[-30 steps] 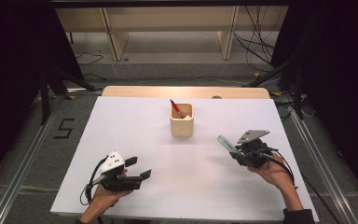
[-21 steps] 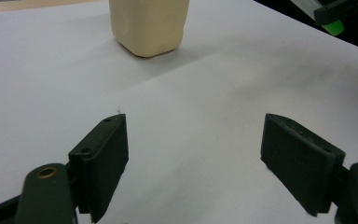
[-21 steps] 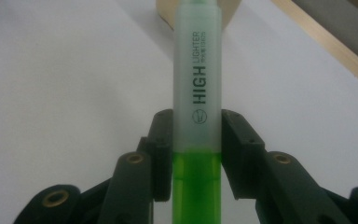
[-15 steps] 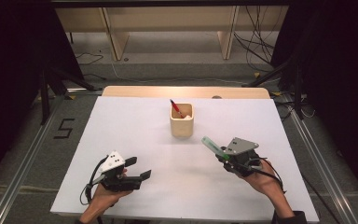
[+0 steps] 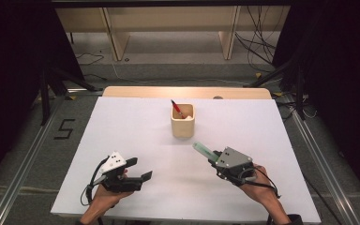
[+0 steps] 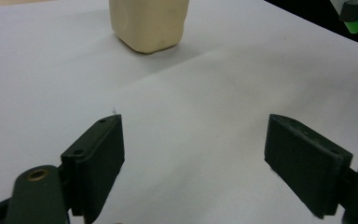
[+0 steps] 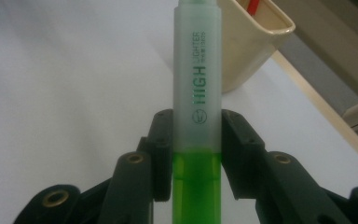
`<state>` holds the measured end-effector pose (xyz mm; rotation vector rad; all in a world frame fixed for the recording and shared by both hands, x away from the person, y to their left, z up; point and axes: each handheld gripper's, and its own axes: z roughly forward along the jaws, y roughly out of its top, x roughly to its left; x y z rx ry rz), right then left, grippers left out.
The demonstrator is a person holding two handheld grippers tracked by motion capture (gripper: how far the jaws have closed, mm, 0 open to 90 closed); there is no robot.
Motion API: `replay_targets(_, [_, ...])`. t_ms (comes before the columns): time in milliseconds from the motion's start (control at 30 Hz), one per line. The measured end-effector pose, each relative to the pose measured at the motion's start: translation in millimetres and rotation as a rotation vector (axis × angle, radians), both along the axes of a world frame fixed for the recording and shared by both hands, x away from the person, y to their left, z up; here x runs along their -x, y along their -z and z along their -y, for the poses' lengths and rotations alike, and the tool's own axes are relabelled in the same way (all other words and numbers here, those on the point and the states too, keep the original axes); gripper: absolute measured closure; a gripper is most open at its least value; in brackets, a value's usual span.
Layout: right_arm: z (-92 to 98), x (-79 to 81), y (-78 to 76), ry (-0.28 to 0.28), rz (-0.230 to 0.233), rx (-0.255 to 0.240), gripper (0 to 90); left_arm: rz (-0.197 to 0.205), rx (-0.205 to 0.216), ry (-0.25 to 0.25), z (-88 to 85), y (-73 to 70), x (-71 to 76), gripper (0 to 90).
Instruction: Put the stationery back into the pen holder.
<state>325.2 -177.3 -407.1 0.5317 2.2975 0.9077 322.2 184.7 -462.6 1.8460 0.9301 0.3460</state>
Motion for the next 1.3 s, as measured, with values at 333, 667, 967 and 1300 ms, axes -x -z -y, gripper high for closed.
replay_targets(333, [-10.0,13.0,5.7,-0.036,0.092,0.046,67.2,-0.004,-0.010,0.004,0.5,0.6,-0.5,19.4])
replay_targets(667, [-21.5,27.4,15.3,-0.081,0.202,0.123,67.2,-0.011,-0.007,0.012,-0.3,-2.9,-1.2,19.5])
replay_targets(967, [-28.6,41.6,24.8,-0.139,0.304,0.228,67.2,-0.017,-0.027,0.087,11.6,-13.9,3.5,19.3])
replay_targets(1300, [-35.3,52.1,33.2,-0.179,0.423,0.329,67.2,-0.018,-0.095,0.177,30.3,-29.7,4.0,18.9])
